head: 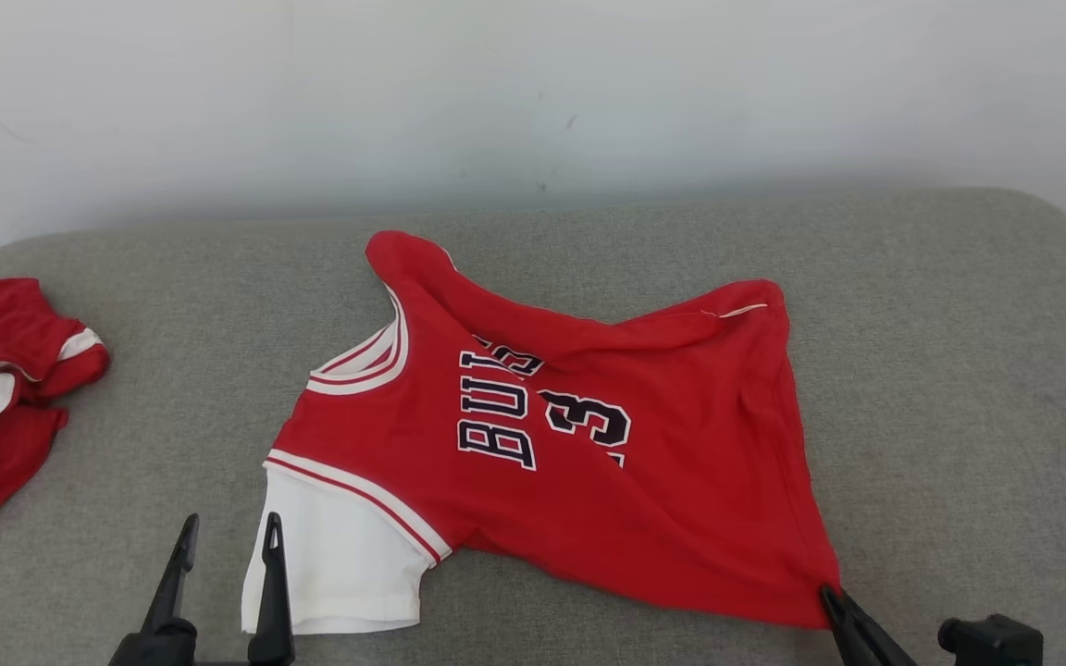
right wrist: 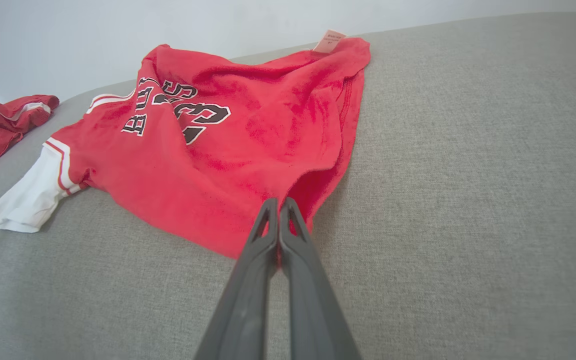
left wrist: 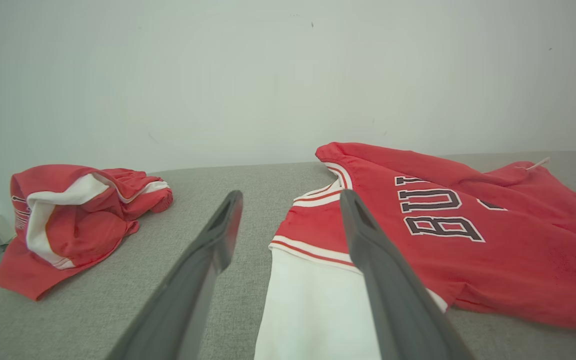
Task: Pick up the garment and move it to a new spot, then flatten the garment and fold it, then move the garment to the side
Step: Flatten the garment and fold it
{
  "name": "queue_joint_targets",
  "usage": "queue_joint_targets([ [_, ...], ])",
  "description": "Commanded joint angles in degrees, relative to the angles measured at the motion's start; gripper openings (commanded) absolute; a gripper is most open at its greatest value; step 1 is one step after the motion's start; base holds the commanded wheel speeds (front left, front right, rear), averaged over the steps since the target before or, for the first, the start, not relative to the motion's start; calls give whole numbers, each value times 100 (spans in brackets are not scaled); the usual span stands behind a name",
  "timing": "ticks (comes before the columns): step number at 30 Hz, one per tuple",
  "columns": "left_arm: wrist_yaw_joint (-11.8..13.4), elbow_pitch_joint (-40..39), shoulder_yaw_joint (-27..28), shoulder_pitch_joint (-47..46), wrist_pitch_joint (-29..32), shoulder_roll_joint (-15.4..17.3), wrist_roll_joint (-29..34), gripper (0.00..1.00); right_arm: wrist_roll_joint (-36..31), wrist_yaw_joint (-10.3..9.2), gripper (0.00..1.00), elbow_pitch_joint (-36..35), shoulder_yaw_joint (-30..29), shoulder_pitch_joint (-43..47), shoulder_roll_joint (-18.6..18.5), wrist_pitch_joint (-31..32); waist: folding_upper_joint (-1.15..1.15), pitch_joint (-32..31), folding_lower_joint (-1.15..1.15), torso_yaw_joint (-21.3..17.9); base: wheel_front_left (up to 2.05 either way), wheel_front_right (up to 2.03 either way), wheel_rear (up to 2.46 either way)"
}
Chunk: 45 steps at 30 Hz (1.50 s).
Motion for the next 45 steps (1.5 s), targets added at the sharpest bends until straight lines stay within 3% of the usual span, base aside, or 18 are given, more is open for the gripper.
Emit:
queue_joint_targets([
  [1, -14, 22, -23, -31, -18, -15, 16, 100, 11, -14, 0, -17, 1, -143, 45, 59, 0, -14, 0, 39, 0, 0, 0],
  [9, -14, 25, -96, -19, -18, -20, 31, 100, 45, -14, 0, 514, 42, -802, -172, 113, 0, -45, 0, 336, 0, 0, 0],
  [15, -25, 44, -137, 25, -18, -23, 41, 100, 247, -14, 0, 1751, -131, -1607, -423, -98, 0, -19, 0, 595, 0, 0, 0],
  [22, 22, 64, -164, 18, -18, -27, 6, 100, 421, -14, 0, 2842, 171, -2263, -362, -474, 0, -18, 0, 604, 0, 0, 0],
  [24, 24, 81, -191, 4, -18, -27, 12, 100, 499, -14, 20, 3089, 250, -2419, -329, -625, 0, -23, 0, 561, 0, 0, 0],
  [25, 23, 85, -198, -7, -18, -25, 13, 100, 522, -14, 69, 3197, 293, -2483, -315, -716, 0, -28, 0, 543, 0, 0, 0],
  [26, 20, 86, -203, -19, -18, -24, 13, 100, 557, -14, 100, 3291, 331, -2527, -302, -803, 0, -34, 0, 524, 0, 0, 0],
  [34, 5, 70, -139, 43, -18, -18, 38, 100, 678, -14, 100, 3317, 481, -2366, -465, -1265, 0, -84, 0, 315, 0, 0, 0],
  [39, -12, 86, -90, 81, -18, -15, 45, 100, 681, -14, 100, 2822, 280, -1999, -511, -1305, 0, -109, 0, 207, 0, 0, 0],
  [45, -27, 248, -46, 121, -18, -17, -47, 100, 517, -14, 100, 2145, -44, -1342, -306, -1306, 0, -98, 0, 146, 0, 0, 0],
])
